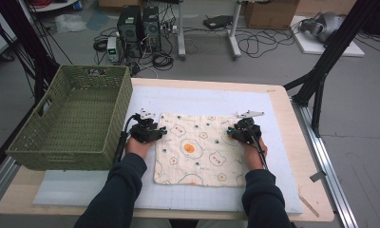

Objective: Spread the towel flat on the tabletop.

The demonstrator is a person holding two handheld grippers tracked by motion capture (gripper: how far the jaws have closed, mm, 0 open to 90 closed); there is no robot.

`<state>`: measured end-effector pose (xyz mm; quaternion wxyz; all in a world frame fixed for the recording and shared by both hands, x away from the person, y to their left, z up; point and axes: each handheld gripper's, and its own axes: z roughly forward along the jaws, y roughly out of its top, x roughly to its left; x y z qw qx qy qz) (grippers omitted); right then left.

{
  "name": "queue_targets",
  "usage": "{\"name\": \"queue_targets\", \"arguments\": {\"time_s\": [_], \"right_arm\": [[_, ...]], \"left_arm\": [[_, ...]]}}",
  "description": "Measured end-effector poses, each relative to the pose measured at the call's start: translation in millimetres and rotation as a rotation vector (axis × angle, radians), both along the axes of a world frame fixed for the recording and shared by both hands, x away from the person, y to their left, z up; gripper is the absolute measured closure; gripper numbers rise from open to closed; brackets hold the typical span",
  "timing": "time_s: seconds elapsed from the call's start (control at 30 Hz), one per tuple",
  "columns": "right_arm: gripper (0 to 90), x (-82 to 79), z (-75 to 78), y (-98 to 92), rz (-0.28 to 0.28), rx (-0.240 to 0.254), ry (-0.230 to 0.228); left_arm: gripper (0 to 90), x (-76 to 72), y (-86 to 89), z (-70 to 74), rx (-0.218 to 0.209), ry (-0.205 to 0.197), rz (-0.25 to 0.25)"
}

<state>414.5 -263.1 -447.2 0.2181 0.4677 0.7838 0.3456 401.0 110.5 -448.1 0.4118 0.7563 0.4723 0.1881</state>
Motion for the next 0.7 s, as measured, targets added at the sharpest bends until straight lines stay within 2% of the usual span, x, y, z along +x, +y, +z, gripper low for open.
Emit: {"name": "queue_targets", "arguments": {"time_s": [0.03, 0.07, 0.17, 0.23, 0.33, 0.4, 0.47, 0.5, 0.57, 0.67, 0.7], "right_arm": [[79.7, 2.5, 0.2, -1.2, -0.007, 0.020, 0.015], [86.6, 4.1, 1.3, 0.0, -0.016, 0.003, 0.017], [87.5, 5.8, 3.6, 5.6, -0.045, -0.088, -0.004], [85.8, 6.1, 3.0, 4.8, -0.077, -0.120, -0.023], [75.2, 5.2, 3.7, 2.3, -0.111, -0.110, -0.030], [68.7, 3.0, 7.3, 0.0, -0.100, -0.075, -0.036], [65.4, -0.8, 13.3, -1.7, -0.089, -0.044, -0.050], [65.1, -3.1, 16.3, -2.2, -0.083, -0.033, -0.052], [64.3, -9.3, 22.3, -3.1, -0.058, -0.030, -0.065], [62.5, -22.7, 28.1, -6.3, -0.008, -0.021, -0.089], [61.4, -28.0, 28.8, -7.7, 0.011, -0.031, -0.092]], "left_arm": [[58.6, 0.1, -0.2, -0.6, 0.007, 0.000, 0.001], [59.2, 0.3, -0.5, -1.2, 0.009, 0.003, 0.001], [55.5, 0.3, -2.0, -2.5, 0.020, 0.005, 0.012], [53.9, -0.5, -3.3, -2.6, 0.031, 0.000, 0.006], [54.8, -1.0, -4.7, -2.8, 0.056, -0.009, 0.004], [61.7, -2.1, -6.6, -2.8, 0.075, -0.022, -0.011], [85.2, -3.3, -8.9, -2.3, 0.089, -0.030, -0.048], [86.2, -4.1, -10.9, -2.0, 0.109, -0.040, -0.040], [86.6, -3.6, -10.9, -2.0, 0.124, -0.051, -0.010], [85.3, -2.0, -7.0, -2.2, 0.106, -0.051, 0.008], [80.7, -2.4, -6.0, -1.6, 0.107, -0.058, 0.018]]}}
